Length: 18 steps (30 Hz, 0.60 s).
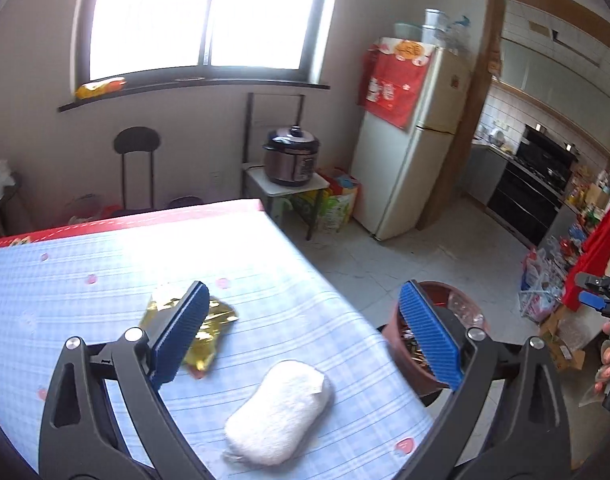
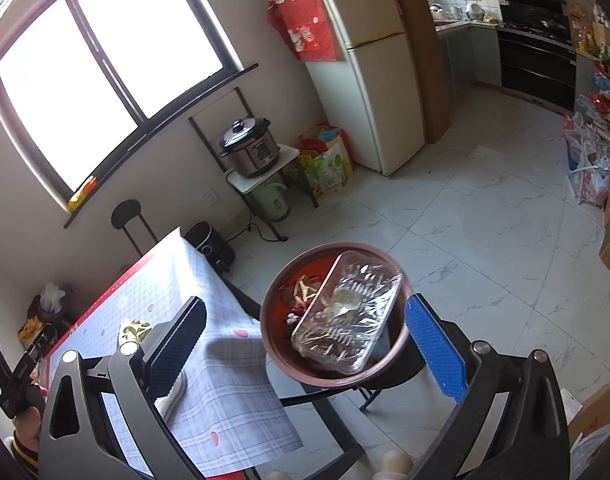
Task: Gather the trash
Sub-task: 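Move both open tools back over the table toward the gold foil wrapper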
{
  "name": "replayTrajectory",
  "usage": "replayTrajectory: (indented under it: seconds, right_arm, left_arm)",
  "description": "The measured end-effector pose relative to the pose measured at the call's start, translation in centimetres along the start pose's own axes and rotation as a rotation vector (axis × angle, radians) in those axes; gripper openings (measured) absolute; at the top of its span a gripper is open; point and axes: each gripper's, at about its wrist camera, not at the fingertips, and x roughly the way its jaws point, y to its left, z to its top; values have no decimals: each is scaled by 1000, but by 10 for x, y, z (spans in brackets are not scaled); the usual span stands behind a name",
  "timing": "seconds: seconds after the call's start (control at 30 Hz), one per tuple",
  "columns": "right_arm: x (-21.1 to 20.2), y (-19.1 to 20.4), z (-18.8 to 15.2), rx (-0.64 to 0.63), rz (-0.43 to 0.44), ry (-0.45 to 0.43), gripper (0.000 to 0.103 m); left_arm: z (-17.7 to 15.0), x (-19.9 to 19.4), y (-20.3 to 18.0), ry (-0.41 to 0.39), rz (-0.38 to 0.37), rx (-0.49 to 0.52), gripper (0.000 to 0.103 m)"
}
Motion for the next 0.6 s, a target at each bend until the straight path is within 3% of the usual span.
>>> replayTrajectory:
  seconds: [0.27,0.4,0.6]
  right_arm:
    - [53,102,-26,-122,107,142,98]
    - [84,148,-54,-173,157,243,98]
    - [140,198,-122,-180,198,447,98]
  left_arm:
    - [-36,-70,126,-35,239,-176,94]
    - [-61,-94,178,-33,310,-277,94]
    - [-98,-119,228,-7,368,-358,94]
